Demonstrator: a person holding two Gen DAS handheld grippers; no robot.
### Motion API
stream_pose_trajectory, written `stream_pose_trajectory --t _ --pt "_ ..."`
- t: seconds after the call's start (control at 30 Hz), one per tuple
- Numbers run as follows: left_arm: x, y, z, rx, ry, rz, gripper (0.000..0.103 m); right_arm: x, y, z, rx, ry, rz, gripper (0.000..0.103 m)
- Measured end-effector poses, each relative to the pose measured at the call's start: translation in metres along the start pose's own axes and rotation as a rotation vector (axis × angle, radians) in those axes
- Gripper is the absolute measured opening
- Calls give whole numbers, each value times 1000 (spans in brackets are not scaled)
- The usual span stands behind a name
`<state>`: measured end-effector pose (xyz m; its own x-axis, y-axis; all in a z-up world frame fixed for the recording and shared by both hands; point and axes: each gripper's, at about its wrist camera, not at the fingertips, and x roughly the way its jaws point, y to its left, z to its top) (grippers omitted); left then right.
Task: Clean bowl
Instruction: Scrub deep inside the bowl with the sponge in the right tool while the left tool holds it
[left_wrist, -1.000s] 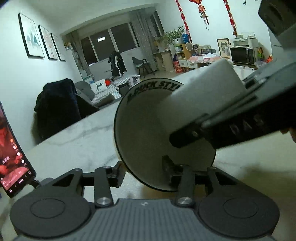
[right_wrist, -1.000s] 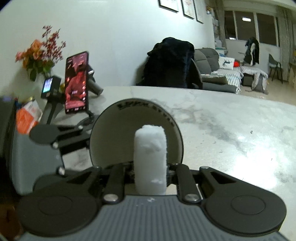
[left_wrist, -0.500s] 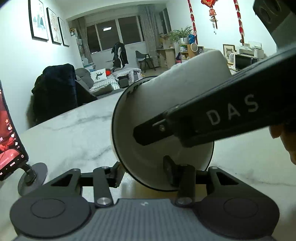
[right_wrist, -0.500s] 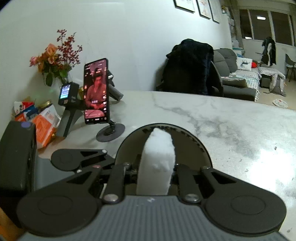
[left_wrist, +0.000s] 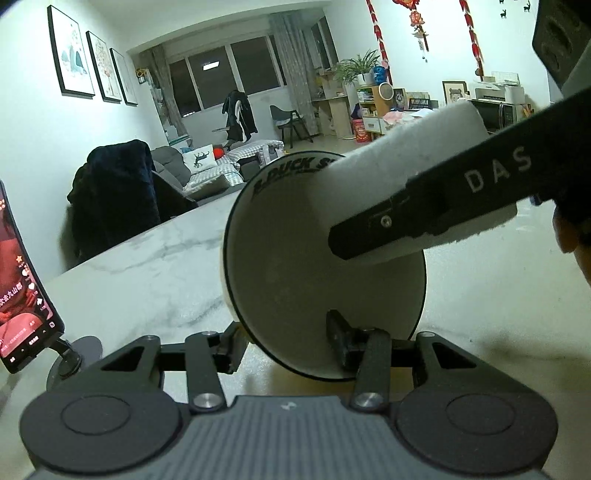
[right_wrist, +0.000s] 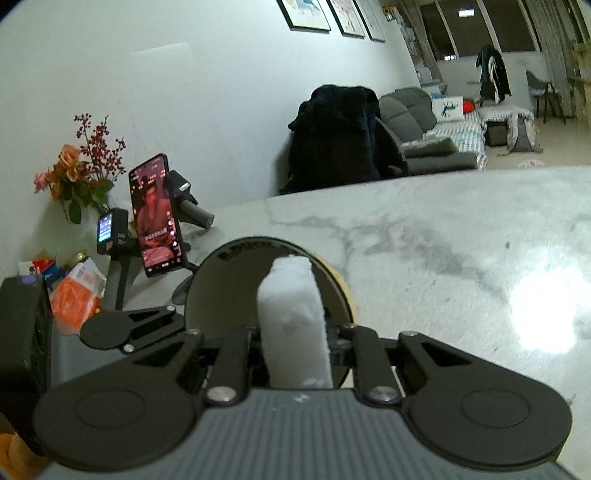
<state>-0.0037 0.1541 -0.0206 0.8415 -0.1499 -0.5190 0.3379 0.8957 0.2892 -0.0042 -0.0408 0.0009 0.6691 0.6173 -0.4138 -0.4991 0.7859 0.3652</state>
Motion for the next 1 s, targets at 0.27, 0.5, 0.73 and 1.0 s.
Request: stream_pose_trajectory --t 0.27,0.5,0.73,1.0 --pt "-2 -3 -1 4 0 7 47 -3 14 3 -25 -44 50 19" --pt "0 -3 2 5 0 9 48 -5 12 4 -26 -56 24 18" --pt "4 -1 2 1 0 -2 50 -5 14 4 -29 -55 31 19" --pt "5 -1 2 6 -1 -3 52 -5 17 5 -33 -55 40 19"
